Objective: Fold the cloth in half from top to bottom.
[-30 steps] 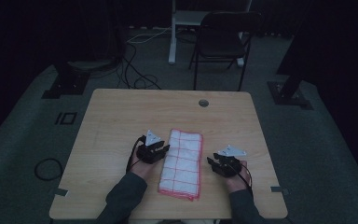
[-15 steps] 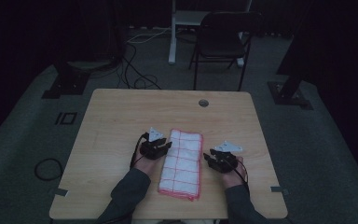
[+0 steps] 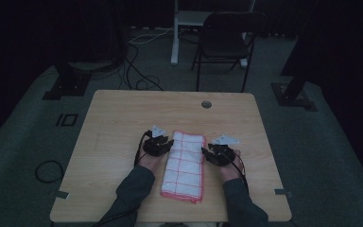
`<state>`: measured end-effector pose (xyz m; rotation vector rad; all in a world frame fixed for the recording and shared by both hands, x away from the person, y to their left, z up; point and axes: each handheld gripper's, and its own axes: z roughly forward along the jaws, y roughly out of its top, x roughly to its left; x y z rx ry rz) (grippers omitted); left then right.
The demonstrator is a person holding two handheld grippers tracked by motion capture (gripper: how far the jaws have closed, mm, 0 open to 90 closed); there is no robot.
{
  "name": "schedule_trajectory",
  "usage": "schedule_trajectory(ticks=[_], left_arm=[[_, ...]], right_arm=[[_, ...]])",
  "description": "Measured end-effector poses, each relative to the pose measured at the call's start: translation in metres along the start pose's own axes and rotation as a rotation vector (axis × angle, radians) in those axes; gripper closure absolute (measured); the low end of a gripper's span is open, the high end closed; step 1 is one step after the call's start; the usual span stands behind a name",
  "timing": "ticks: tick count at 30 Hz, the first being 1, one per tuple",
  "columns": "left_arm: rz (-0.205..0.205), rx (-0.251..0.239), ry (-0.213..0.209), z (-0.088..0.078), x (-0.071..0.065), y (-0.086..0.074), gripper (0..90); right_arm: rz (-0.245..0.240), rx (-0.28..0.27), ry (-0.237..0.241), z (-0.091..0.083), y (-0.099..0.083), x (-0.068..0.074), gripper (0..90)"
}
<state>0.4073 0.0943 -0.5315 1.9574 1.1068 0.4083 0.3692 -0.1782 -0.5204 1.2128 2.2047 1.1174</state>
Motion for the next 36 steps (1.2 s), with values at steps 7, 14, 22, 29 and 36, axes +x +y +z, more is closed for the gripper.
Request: schedule_trajectory(ticks=[7, 14, 22, 29, 36], left_arm=[[-0.006, 0.018, 0.012, 0.009, 0.003, 0.002, 64.3], [-0.009, 0.027, 0.018, 0.016, 0.003, 0.008, 63.4], [-0.016, 0.056, 0.025, 0.027, 0.002, 0.011, 62.7], [-0.021, 0.062, 0.038, 0.032, 0.001, 0.009, 61.5], [-0.026, 0.067, 0.05, 0.035, 0.003, 0.012, 59.4]], right_arm=[[0.004, 0.014, -0.009, 0.014, 0.009, -0.003, 59.4], [0.015, 0.04, -0.028, 0.032, 0.017, -0.012, 59.0], [0.045, 0.054, -0.021, 0.045, 0.023, -0.015, 56.1], [0.057, 0.084, -0.03, 0.058, 0.027, -0.018, 54.1], [0.071, 0.124, -0.041, 0.067, 0.029, -0.023, 52.5]])
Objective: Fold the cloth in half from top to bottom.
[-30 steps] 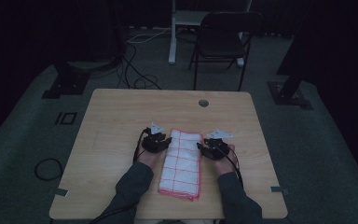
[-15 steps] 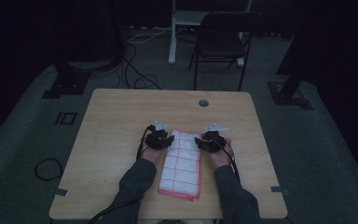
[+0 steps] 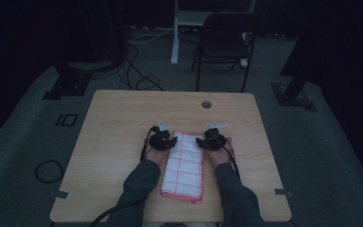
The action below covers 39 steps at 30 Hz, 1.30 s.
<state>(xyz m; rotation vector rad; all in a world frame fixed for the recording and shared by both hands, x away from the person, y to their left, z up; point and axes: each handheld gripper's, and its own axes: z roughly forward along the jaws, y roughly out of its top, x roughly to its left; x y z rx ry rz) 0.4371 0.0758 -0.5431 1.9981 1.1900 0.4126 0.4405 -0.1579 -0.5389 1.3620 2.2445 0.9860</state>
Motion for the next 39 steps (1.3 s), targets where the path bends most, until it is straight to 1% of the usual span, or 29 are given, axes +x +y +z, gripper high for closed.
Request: schedule_trajectory(ticks=[4, 6, 7, 8, 9, 11, 12, 13, 15, 16, 19, 20, 21, 22, 23, 24, 27, 28, 30, 31, 32, 33, 36, 39], left_arm=[[0.004, -0.001, 0.006, 0.002, 0.0, 0.002, 57.9], [-0.004, -0.004, 0.004, 0.003, 0.001, 0.003, 57.8], [-0.01, -0.003, 0.003, 0.004, 0.001, 0.003, 57.8], [-0.022, 0.007, -0.005, 0.004, 0.002, 0.005, 58.4], [-0.022, 0.007, -0.005, 0.004, 0.002, 0.005, 58.9], [-0.033, 0.02, -0.023, 0.004, 0.005, 0.007, 59.4], [-0.043, 0.029, -0.03, 0.004, 0.008, 0.008, 61.8], [-0.043, 0.029, -0.03, 0.004, 0.008, 0.008, 63.3], [-0.047, 0.036, -0.017, 0.004, 0.008, 0.009, 64.6], [-0.049, 0.048, -0.025, 0.004, 0.007, 0.01, 67.0], [-0.048, 0.083, -0.036, 0.004, 0.005, 0.014, 79.7], [-0.074, 0.104, -0.038, 0.005, 0.004, 0.017, 83.5], [-0.074, 0.104, -0.038, 0.005, 0.004, 0.017, 84.8], [-0.065, 0.108, -0.027, 0.005, 0.003, 0.017, 85.4], [-0.053, 0.108, -0.02, 0.005, 0.001, 0.018, 85.4], [-0.052, 0.105, -0.018, 0.004, 0.001, 0.018, 86.1], [-0.072, 0.094, -0.018, 0.004, 0.004, 0.016, 86.3], [-0.072, 0.089, -0.014, 0.003, 0.004, 0.016, 86.5], [-0.071, 0.071, -0.014, 0.001, 0.005, 0.017, 86.6], [-0.071, 0.071, -0.014, 0.001, 0.005, 0.017, 86.7], [-0.078, 0.055, -0.013, -0.001, 0.005, 0.019, 86.8], [-0.078, 0.055, -0.013, -0.001, 0.005, 0.019, 86.9], [-0.081, 0.032, -0.017, -0.005, 0.005, 0.024, 87.1], [-0.073, 0.01, -0.025, -0.01, 0.005, 0.029, 87.1]], right_arm=[[-0.006, 0.004, 0.002, 0.0, 0.0, 0.001, 54.5], [-0.015, 0.006, 0.004, 0.0, 0.0, 0.002, 57.1], [-0.016, 0.007, 0.007, 0.0, 0.0, 0.002, 59.2], [-0.019, 0.01, 0.016, -0.001, 0.0, 0.004, 65.2], [-0.019, 0.01, 0.016, -0.001, 0.0, 0.004, 65.2], [-0.029, 0.008, 0.024, 0.0, 0.001, 0.005, 70.2], [-0.026, 0.01, 0.038, 0.0, 0.001, 0.006, 76.5], [-0.026, 0.01, 0.038, 0.0, 0.001, 0.006, 76.5], [-0.025, 0.007, 0.055, 0.001, 0.001, 0.006, 81.1], [-0.028, 0.004, 0.058, 0.001, 0.001, 0.006, 82.1], [-0.025, 0.001, 0.066, 0.003, 0.002, 0.005, 83.4], [-0.011, 0.0, 0.067, 0.004, 0.004, 0.003, 83.8], [-0.011, 0.0, 0.067, 0.004, 0.004, 0.003, 83.8], [-0.015, 0.003, 0.057, 0.005, 0.006, 0.003, 84.0], [-0.015, 0.003, 0.057, 0.005, 0.006, 0.003, 84.0], [-0.02, 0.002, 0.047, 0.006, 0.009, 0.003, 84.1], [-0.016, -0.008, 0.05, 0.004, 0.013, 0.002, 84.2], [-0.025, -0.02, 0.055, 0.002, 0.016, 0.002, 84.1], [-0.034, -0.026, 0.055, -0.001, 0.019, 0.003, 84.1], [-0.034, -0.026, 0.055, -0.001, 0.019, 0.003, 84.1], [-0.036, -0.033, 0.052, -0.002, 0.022, 0.003, 84.1], [-0.036, -0.033, 0.052, -0.002, 0.022, 0.003, 84.1], [-0.038, -0.052, 0.052, -0.006, 0.026, 0.002, 84.0], [-0.03, -0.066, 0.056, -0.009, 0.027, 0.0, 84.0]])
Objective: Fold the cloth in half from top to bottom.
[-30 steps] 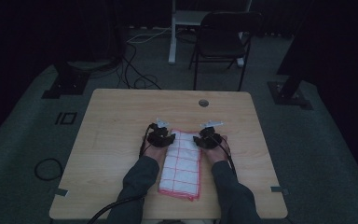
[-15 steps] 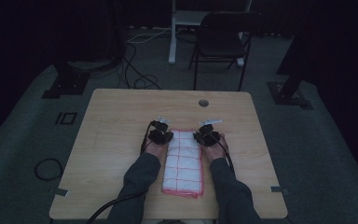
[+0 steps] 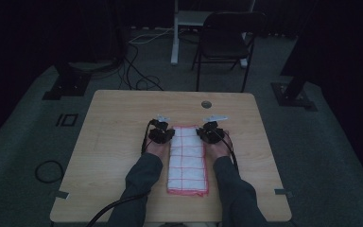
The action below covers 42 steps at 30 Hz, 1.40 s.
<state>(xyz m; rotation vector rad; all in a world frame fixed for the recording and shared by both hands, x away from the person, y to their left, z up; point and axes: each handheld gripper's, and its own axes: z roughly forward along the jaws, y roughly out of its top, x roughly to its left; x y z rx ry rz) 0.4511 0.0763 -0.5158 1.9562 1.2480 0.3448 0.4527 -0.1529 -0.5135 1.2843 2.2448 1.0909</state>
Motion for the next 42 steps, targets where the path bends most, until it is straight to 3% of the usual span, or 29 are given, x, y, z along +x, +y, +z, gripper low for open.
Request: schedule_trajectory(ticks=[24, 35, 42], left_arm=[[0.031, -0.079, -0.06, -0.028, -0.012, 0.009, 87.1], [0.026, -0.106, -0.084, -0.037, -0.017, 0.004, 87.1], [0.045, -0.116, -0.099, -0.044, -0.023, 0.002, 87.1]], right_arm=[[-0.017, -0.067, 0.028, -0.022, 0.0, 0.002, 83.9], [-0.023, -0.09, 0.049, -0.032, -0.002, 0.006, 83.8], [-0.026, -0.099, 0.055, -0.038, -0.005, 0.008, 83.7]])
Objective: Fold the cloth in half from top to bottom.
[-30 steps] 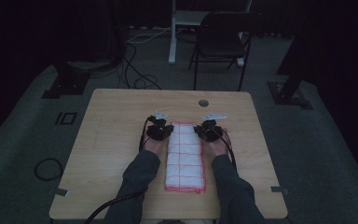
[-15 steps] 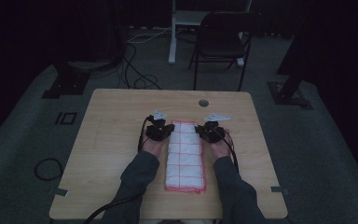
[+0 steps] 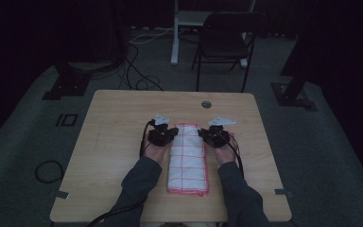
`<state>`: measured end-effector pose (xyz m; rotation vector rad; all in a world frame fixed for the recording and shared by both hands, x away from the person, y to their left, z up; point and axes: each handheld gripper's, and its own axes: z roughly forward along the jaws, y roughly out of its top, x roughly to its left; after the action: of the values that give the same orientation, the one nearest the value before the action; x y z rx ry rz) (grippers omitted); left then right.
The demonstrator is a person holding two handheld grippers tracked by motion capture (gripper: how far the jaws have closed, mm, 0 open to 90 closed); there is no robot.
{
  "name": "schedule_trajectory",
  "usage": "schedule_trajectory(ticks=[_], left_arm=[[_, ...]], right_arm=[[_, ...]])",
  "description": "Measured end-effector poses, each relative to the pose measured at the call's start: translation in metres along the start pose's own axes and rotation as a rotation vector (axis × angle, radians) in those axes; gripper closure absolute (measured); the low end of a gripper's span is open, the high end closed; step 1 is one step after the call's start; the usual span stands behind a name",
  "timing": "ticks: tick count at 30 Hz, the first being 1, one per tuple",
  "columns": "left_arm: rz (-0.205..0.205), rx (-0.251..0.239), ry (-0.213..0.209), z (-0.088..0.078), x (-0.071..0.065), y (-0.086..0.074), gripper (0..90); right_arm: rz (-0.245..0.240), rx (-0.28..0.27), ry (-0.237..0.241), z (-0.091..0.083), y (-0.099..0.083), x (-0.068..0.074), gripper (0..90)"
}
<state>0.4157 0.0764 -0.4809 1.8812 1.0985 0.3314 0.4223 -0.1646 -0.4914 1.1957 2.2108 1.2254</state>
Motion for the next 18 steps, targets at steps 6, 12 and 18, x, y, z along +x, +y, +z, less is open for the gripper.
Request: schedule_trajectory(ticks=[6, 12, 18], left_arm=[[0.012, -0.012, -0.015, -0.009, -0.006, 0.001, 87.1], [0.026, -0.019, -0.023, -0.017, -0.013, 0.0, 87.1], [0.062, -0.025, -0.041, -0.026, -0.02, -0.003, 87.1]], right_arm=[[-0.011, -0.012, 0.005, -0.007, -0.002, 0.002, 83.7], [-0.021, -0.021, 0.01, -0.016, -0.004, 0.005, 83.6], [-0.031, -0.038, 0.017, -0.024, -0.01, 0.009, 83.6]])
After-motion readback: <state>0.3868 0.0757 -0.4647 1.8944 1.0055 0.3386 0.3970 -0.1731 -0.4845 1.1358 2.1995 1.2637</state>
